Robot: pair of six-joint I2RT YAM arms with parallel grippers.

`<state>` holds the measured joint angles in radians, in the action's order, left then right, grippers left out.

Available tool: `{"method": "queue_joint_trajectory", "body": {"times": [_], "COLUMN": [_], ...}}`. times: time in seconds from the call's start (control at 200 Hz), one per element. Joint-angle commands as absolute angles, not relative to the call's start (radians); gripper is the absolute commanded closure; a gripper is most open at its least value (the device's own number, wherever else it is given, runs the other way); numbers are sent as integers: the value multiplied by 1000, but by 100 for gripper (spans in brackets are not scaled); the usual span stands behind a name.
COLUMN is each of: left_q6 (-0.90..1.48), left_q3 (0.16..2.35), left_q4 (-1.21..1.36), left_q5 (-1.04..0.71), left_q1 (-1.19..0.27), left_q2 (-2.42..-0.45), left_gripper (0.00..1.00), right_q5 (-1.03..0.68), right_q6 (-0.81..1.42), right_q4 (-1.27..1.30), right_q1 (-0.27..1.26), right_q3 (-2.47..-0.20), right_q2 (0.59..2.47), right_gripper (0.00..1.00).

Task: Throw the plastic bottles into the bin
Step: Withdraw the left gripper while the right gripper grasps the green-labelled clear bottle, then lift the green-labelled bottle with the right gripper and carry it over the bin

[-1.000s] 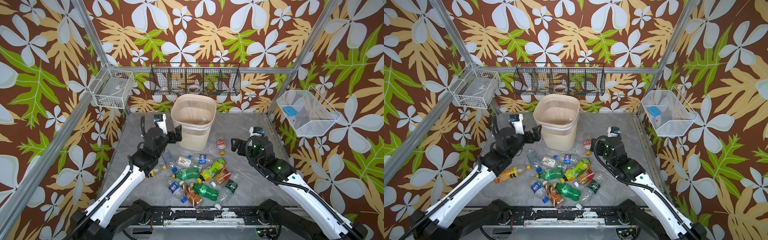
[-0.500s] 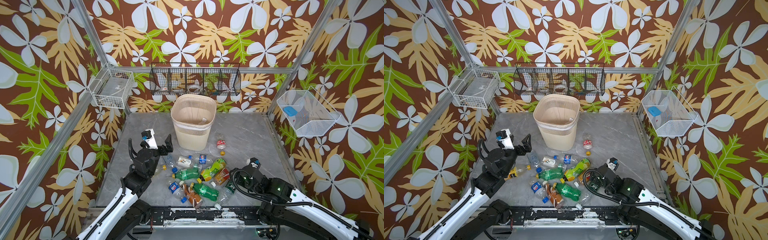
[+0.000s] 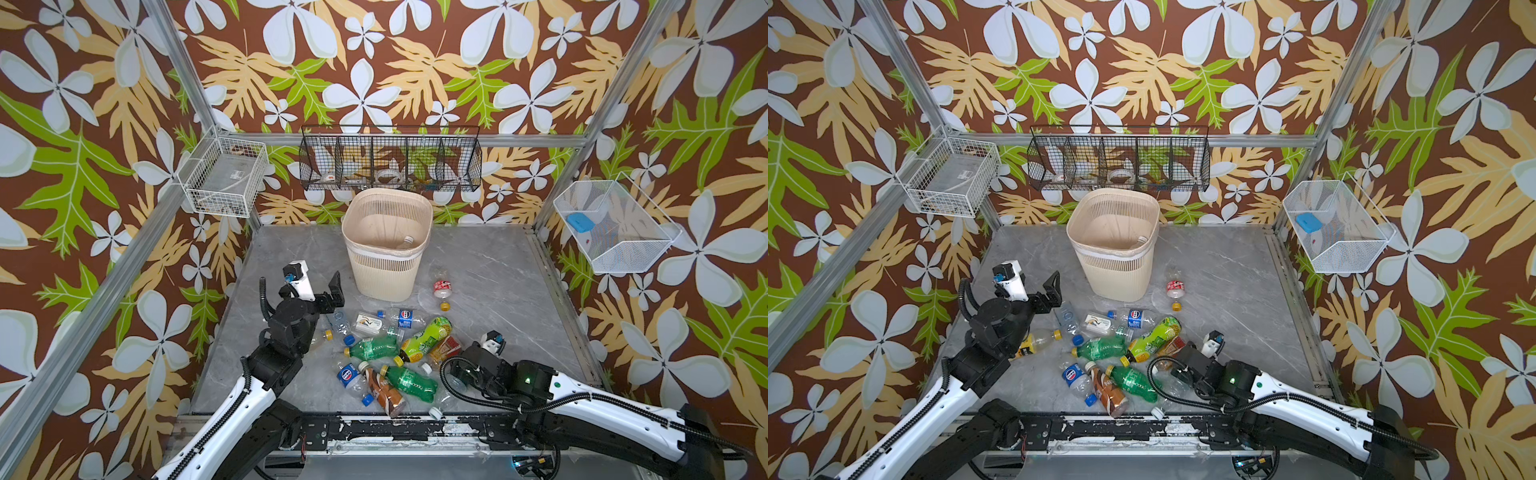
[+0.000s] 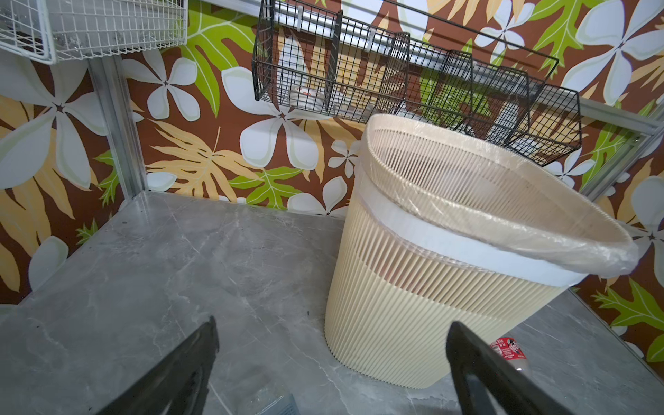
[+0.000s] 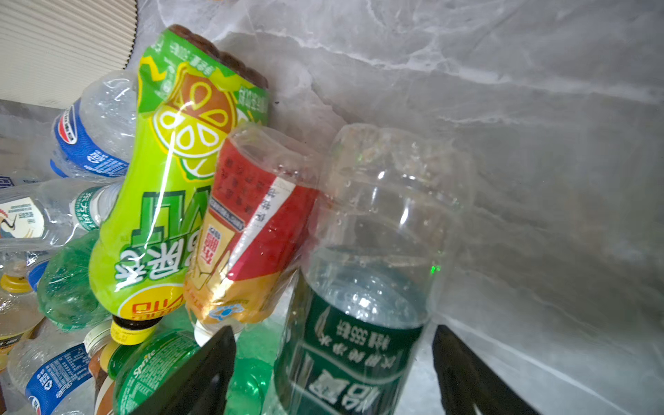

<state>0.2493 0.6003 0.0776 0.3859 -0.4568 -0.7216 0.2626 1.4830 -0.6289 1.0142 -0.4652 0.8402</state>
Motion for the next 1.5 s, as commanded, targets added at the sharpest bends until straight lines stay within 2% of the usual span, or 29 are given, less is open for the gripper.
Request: {"method": "queue_joint_trajectory", "body": {"times": [0.0, 0.3, 0.631, 0.966, 1.226, 1.491], "left_q6": [221, 210, 206, 204, 201, 201], "left_q3": [608, 597, 601, 604, 607, 607], "left_q4": [52, 55, 46, 40, 35, 30], "left_q5": [420, 449, 465, 474, 485, 497], "left_q1": [-456, -457, -457, -456, -456, -456], "left_q2": [-718, -717, -743, -759, -763, -766], "left_gripper": [0, 0, 0, 0, 0, 0], "right_q5": [274, 306, 375, 439, 584, 661], "right_q6": [1515, 1522, 1536, 1456, 1200, 744], "right_q4": [-575, -544, -545, -654, -793, -648], "right_q1": [1015, 1015, 1009, 931, 800, 712], "right_q3": [-437, -413, -402, -451, -694, -1083], "right_q2": [843, 889, 885, 792, 759, 954], "right_gripper": [19, 24, 41, 45, 44, 44]}}
